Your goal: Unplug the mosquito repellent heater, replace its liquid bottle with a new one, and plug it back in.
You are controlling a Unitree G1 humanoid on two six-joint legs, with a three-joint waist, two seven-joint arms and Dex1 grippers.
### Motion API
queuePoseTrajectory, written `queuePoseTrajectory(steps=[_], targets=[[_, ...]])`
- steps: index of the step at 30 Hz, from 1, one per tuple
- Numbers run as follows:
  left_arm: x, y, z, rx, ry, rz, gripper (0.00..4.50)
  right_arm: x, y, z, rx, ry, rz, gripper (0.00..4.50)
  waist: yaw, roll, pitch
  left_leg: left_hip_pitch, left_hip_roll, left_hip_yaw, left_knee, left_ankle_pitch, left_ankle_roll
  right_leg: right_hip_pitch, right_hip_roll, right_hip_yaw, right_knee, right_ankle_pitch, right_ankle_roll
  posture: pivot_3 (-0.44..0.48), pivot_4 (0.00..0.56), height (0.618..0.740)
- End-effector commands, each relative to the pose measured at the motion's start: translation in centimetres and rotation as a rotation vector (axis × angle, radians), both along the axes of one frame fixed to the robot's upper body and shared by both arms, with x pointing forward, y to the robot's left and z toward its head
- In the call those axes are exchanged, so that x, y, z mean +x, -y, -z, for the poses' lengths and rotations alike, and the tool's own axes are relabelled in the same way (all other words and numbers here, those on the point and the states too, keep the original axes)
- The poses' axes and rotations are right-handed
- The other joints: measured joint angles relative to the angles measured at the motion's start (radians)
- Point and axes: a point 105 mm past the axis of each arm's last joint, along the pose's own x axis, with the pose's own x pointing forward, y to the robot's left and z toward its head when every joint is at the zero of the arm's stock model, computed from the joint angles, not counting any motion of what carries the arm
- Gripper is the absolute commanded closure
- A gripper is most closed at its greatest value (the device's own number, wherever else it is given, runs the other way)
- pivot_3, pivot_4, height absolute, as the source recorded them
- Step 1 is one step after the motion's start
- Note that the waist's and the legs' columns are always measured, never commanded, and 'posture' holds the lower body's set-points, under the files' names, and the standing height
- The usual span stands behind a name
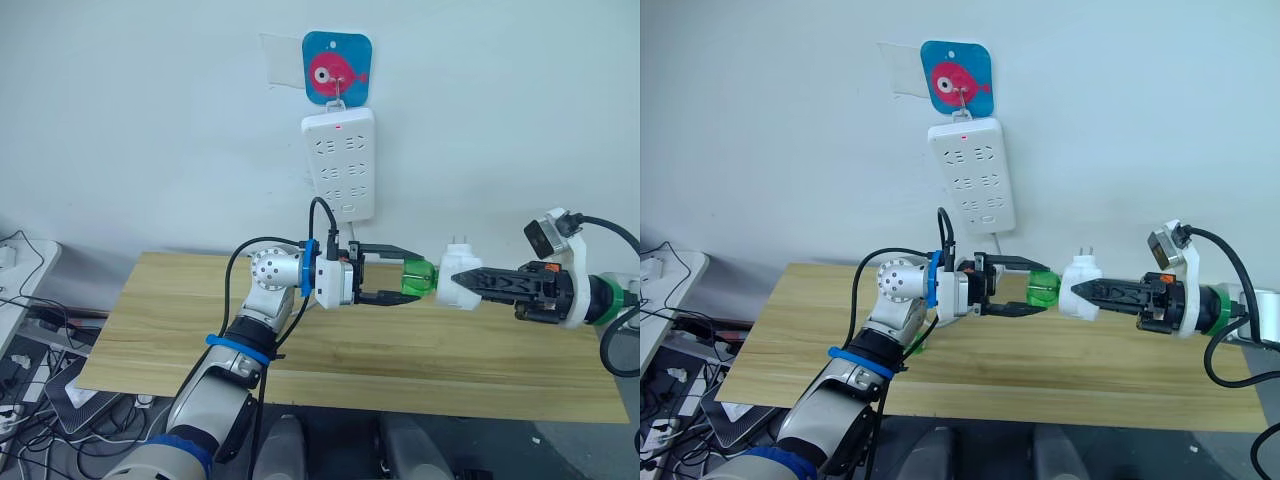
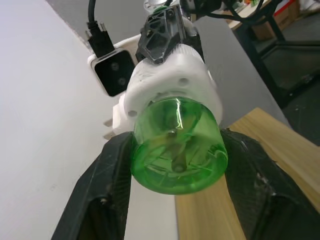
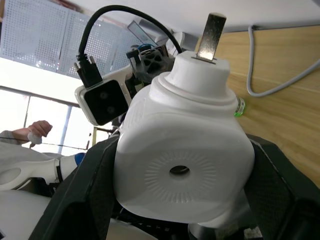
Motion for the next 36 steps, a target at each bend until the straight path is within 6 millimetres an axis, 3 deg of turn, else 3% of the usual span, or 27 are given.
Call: queuePoseTrajectory(steps=[1,8,11,13,16,23,27,30,36], targets=[[-0.5,0.3,-0.7,0.007,-0.154,0.047,2.23,-0.6,-0.1,-1.1,0.006,0.037,-0.027,1.37,0.000,0.000,0.000,0.000,0.000,0.000,0.000,0.000,0.000,0.000,0.000,0.000,0.000,0.000,0.000,-0.040,0.194,0.740],[0.5,-0.1,1.1,0.337,-1.275,0.009,2.23,-0.8,-0.1,-1.1,-0.033,0.031,-0.041,1.37,-0.015,0.000,0.000,-0.001,0.000,-0.005,0.000,0.000,0.000,0.000,0.000,-0.004,0.001,0.000,0.000,-0.034,0.195,0.740],[1.1,-0.8,0.4,0.388,-1.735,0.064,2.23,-0.8,-0.3,-1.1,-0.039,0.034,-0.051,1.38,-0.022,0.000,0.000,-0.002,0.000,-0.007,0.001,0.000,0.000,0.000,0.001,-0.006,0.001,-0.002,0.004,-0.033,0.197,0.740],[1.0,-1.1,0.0,0.421,-1.868,0.101,2.23,-0.8,-0.4,-1.2,-0.039,0.036,-0.057,1.38,-0.025,0.000,0.000,-0.002,0.000,-0.006,0.001,0.000,0.000,0.000,0.001,-0.006,0.001,-0.003,0.005,-0.033,0.197,0.740],[0.3,-1.1,0.3,0.474,-1.873,0.086,2.23,-0.8,-0.6,-1.3,-0.038,0.041,-0.063,1.38,-0.032,0.000,0.000,-0.002,0.000,-0.006,-0.001,0.000,0.000,0.000,0.001,-0.006,0.000,-0.002,0.003,-0.038,0.198,0.740],[1.2,-1.2,-1.0,0.372,-1.794,0.087,0.06,-0.7,-0.3,-1.0,-0.024,0.034,-0.039,1.38,-0.031,-0.001,0.000,-0.003,0.000,-0.005,0.000,0.000,0.000,-0.001,0.000,-0.005,0.000,-0.001,0.000,-0.056,0.205,0.740],[1.6,-2.5,-1.9,0.334,-1.725,0.077,0.00,-0.5,0.1,-0.9,-0.022,0.030,-0.010,1.38,-0.031,0.000,0.000,-0.003,0.000,-0.004,0.000,0.000,0.000,-0.001,0.000,-0.004,0.000,-0.001,0.001,-0.059,0.203,0.740],[1.5,-3.5,-3.0,0.318,-1.515,0.061,0.00,-0.1,0.6,-0.8,-0.012,0.025,0.026,1.38,-0.031,0.000,0.001,-0.003,0.000,-0.004,-0.001,0.000,0.000,-0.001,0.000,-0.004,0.000,-0.001,0.000,-0.061,0.204,0.740],[1.3,-3.1,-3.8,0.213,-0.852,-0.026,0.00,0.6,1.7,-0.8,0.017,0.006,0.078,1.38,-0.015,0.000,0.001,-0.003,0.000,-0.002,-0.001,0.001,-0.001,-0.001,-0.001,-0.003,-0.001,0.000,0.000,-0.054,0.204,0.740]])
